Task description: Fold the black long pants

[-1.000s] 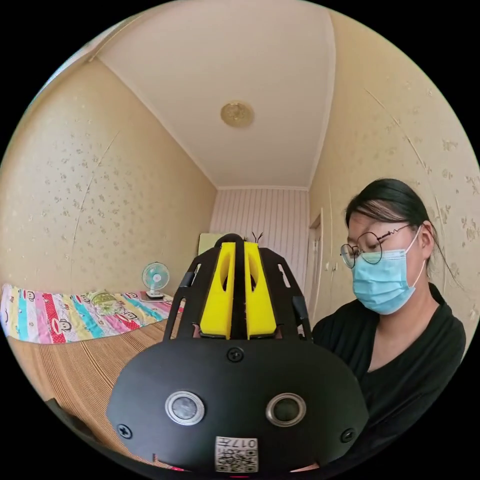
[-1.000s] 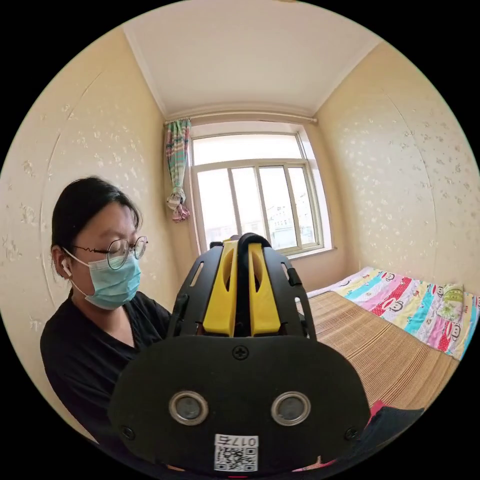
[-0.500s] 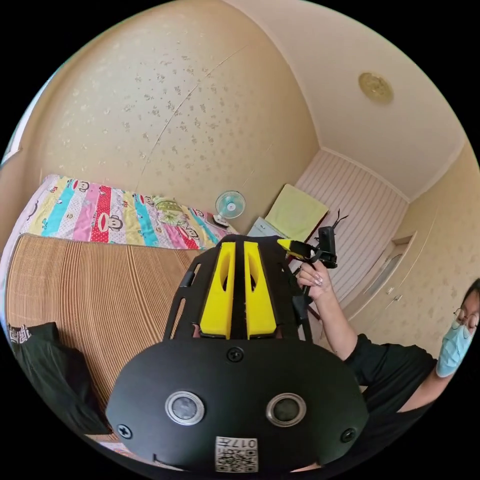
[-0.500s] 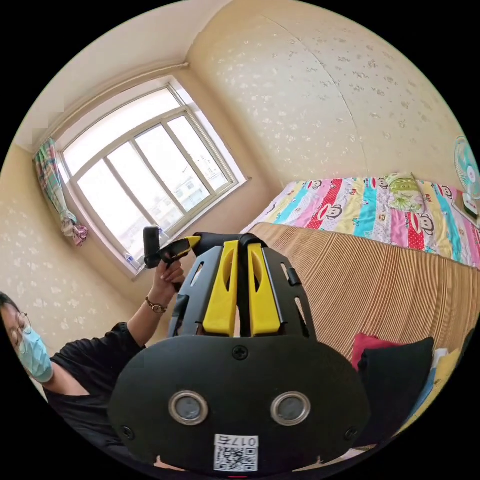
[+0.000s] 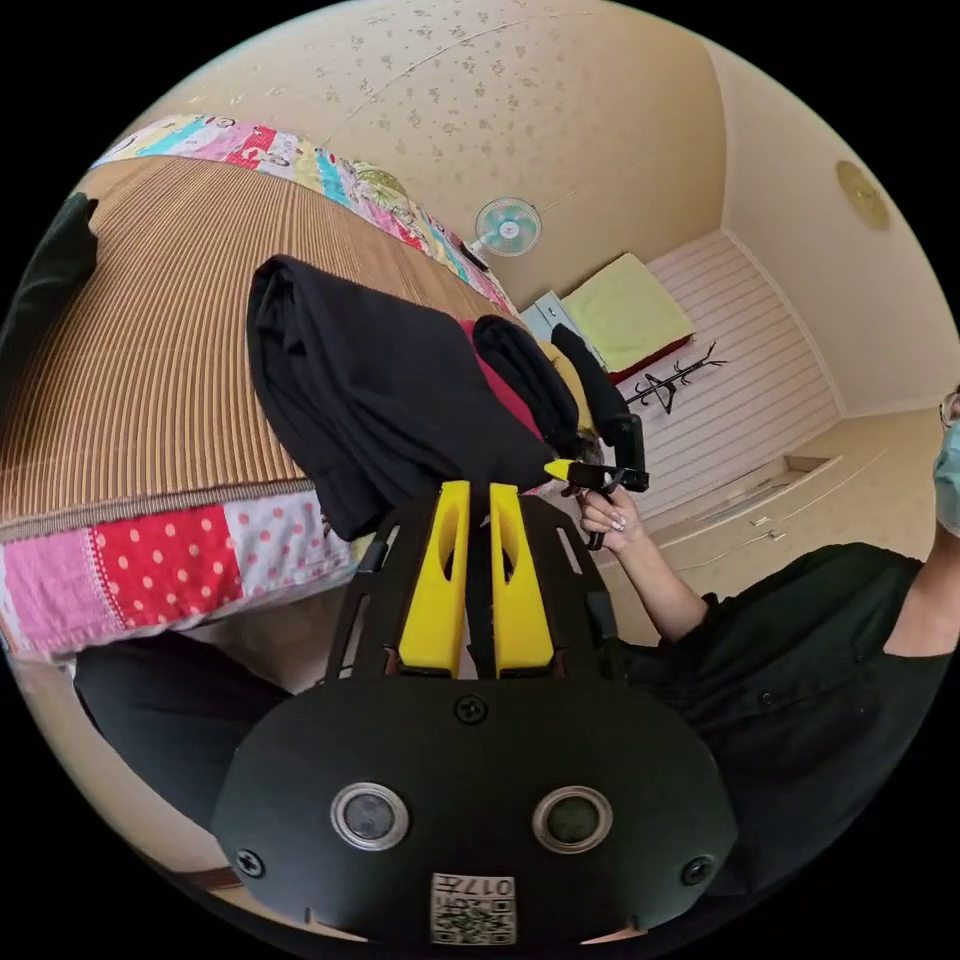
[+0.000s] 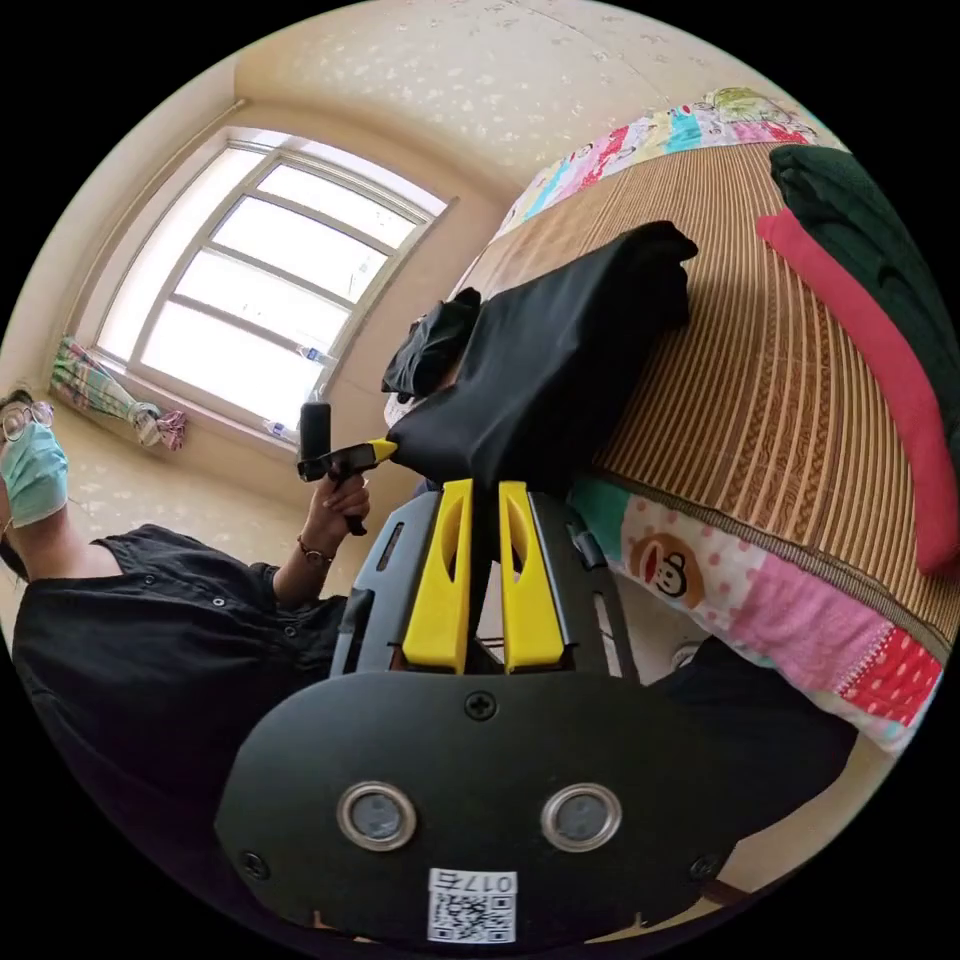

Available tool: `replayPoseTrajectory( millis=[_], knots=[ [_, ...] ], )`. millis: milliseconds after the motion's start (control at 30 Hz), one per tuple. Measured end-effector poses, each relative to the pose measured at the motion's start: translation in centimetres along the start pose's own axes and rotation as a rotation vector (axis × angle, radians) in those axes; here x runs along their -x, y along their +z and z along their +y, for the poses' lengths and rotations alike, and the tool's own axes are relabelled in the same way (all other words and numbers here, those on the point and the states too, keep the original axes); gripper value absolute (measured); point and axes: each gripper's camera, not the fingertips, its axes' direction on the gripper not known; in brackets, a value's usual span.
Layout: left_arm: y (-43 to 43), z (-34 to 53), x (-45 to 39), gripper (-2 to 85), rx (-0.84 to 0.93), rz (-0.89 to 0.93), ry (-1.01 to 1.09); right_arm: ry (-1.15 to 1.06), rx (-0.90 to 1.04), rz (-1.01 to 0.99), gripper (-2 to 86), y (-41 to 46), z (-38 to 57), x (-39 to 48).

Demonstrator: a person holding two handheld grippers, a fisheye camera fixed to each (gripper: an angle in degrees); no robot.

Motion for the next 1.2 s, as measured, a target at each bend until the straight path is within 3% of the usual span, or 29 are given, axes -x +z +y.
replayPoseTrajectory(
  millis=[67, 233, 433, 600, 767, 967, 1200],
  knots=[
    [-0.1, 0.6, 0.9, 7.3, -0.025, -0.014, -0.063, 0.054, 0.024, 0.079, 8.5, -0.7, -0.1, -1.2],
    [-4.8, -2.9, 5.9, 18.4, -0.259, 0.003, -0.207, 0.110, -0.159, 0.097, 15.5, -4.5, -4.1, -3.9],
    [-1.1, -10.8, 10.3, 23.1, -0.163, -0.147, -0.326, 0.203, -0.035, 0.035, 18.1, 1.1, -11.4, -8.6],
    [3.3, -11.2, 10.6, 15.5, -0.028, -0.058, -0.350, 0.239, -0.042, 0.100, 16.1, 2.8, -11.2, -8.6],
    [4.0, -8.5, 10.6, 9.7, -0.043, 0.018, -0.390, 0.323, -0.057, -0.130, 10.9, 3.5, -8.6, -9.4],
    [-4.4, -7.5, 5.3, 8.6, -0.194, -0.116, -0.290, 0.226, -0.078, -0.261, 8.2, 6.2, -10.7, -3.7],
    [-24.7, -10.3, -0.6, 8.8, -0.384, -0.382, -0.116, -0.021, -0.042, -0.321, 7.9, 13.6, -21.6, 9.3]
  ],
)
